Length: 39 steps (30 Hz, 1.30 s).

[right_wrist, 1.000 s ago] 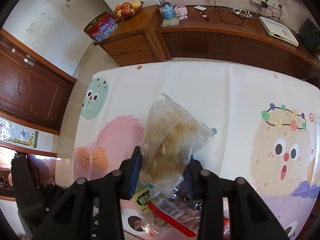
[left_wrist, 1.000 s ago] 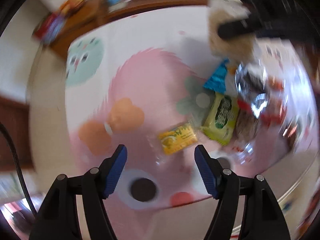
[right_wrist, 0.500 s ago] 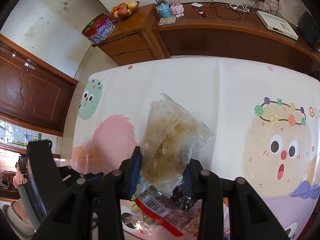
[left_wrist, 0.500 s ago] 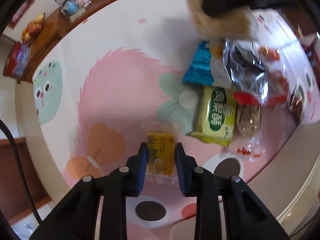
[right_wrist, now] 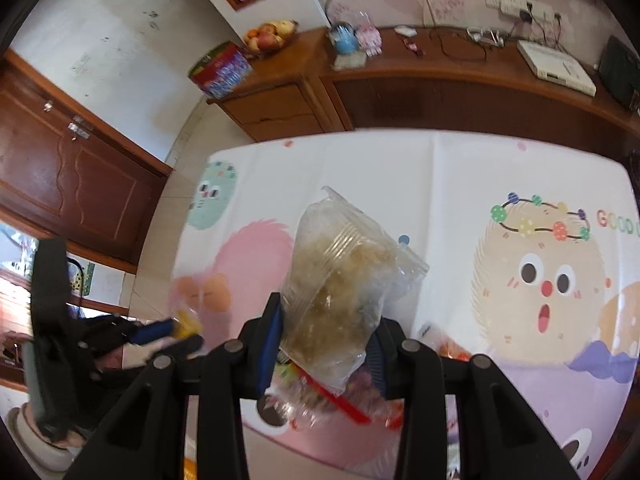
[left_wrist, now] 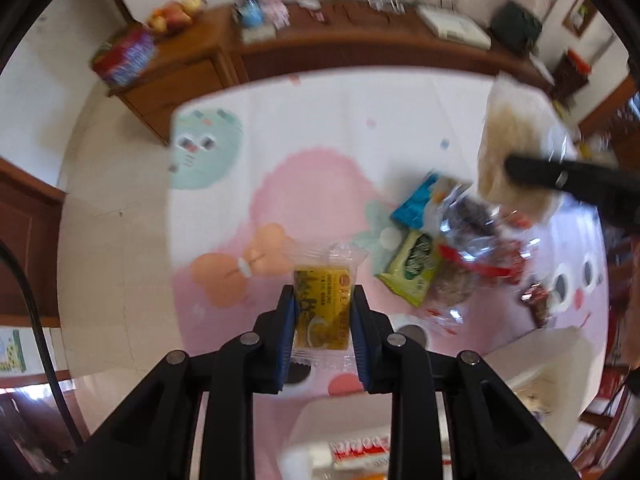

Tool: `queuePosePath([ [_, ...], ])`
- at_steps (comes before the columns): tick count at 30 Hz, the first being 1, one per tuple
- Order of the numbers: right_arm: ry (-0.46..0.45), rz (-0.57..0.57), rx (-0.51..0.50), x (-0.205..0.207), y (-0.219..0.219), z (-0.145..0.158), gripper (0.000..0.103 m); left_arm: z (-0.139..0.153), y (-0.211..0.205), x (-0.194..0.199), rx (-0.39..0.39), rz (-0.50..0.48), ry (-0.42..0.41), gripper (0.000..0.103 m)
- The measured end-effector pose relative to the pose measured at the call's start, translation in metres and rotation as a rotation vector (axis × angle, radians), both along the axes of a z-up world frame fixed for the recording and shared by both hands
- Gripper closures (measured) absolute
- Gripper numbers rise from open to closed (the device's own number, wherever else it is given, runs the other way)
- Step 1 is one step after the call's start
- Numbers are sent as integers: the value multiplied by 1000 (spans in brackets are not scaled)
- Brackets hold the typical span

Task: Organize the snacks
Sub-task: 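Carry the yellow cake and cracker bag toward the white tray, then lower the yellow cake and cracker bag into the tray, opening both grippers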

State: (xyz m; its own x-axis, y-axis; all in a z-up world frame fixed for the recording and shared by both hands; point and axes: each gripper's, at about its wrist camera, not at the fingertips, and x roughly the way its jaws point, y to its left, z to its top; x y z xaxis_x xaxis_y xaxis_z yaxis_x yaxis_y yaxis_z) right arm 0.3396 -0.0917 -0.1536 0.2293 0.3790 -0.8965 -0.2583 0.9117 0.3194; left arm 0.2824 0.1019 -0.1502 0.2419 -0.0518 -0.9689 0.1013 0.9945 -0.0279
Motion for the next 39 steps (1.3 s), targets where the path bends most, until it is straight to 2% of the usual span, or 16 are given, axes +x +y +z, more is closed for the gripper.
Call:
queuePosePath([
  [5, -36, 11, 32, -42, -4, 33, 65, 58, -4, -54, -28, 36, -95, 79],
  [13, -41, -24, 71, -117, -9, 76, 65, 97, 0, -134, -66, 85, -167, 79],
  [17, -61, -38, 49, -155, -11, 97, 65, 100, -1, -166, -91, 83, -171, 79],
  [21, -52, -46, 18, -193, -8, 104, 65, 96, -4, -189, -114, 71, -171, 79],
  [26, -29, -70, -62, -234, -3, 96, 65, 87, -4, -209, -143, 70, -167, 79],
  [29, -24, -86, -119, -255, -2, 88, 65, 81, -5, -218, -128, 64, -178, 79],
  [37, 21, -120, -186, -290, 1, 69, 64, 62, -16, -232, -83, 19, -165, 78],
  [39, 26, -123, -192, -295, 1, 66, 64, 59, -18, -235, -76, 16, -159, 75],
])
